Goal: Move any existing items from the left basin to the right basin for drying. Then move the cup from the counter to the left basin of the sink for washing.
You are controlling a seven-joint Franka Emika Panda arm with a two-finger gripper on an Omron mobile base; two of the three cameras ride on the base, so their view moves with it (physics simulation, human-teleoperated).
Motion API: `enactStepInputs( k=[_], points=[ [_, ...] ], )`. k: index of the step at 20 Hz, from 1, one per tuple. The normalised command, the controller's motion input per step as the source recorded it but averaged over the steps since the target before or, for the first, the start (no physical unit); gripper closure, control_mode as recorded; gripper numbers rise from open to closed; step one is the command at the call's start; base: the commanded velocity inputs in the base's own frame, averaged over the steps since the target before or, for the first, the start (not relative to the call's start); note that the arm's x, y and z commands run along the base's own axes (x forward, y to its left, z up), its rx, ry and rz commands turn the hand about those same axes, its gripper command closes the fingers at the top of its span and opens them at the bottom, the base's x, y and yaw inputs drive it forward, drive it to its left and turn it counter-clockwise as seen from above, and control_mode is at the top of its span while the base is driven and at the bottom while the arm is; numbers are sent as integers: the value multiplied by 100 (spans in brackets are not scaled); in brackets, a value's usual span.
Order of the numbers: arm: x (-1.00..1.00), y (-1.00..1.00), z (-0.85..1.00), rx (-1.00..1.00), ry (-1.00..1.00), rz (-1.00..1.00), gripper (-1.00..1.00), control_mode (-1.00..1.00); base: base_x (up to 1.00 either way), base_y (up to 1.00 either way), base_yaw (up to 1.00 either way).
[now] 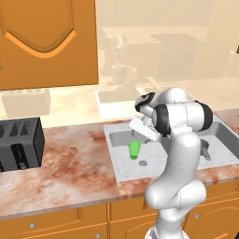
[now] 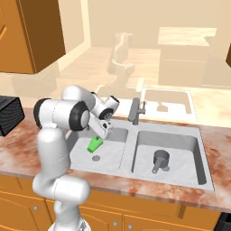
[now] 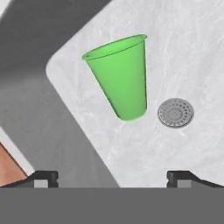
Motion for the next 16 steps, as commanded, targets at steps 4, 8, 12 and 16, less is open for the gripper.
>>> enactStepInputs(
  k=[4, 8, 12, 16],
  points=[
    [-16, 10, 51, 0, 0, 0, -100, -100, 0, 0, 0],
    [-24, 5, 55, 0, 0, 0, -100, -100, 0, 0, 0],
    [-30, 3, 59, 0, 0, 0, -100, -100, 0, 0, 0],
    [-31, 3, 55, 0, 0, 0, -100, -100, 0, 0, 0]
  ],
)
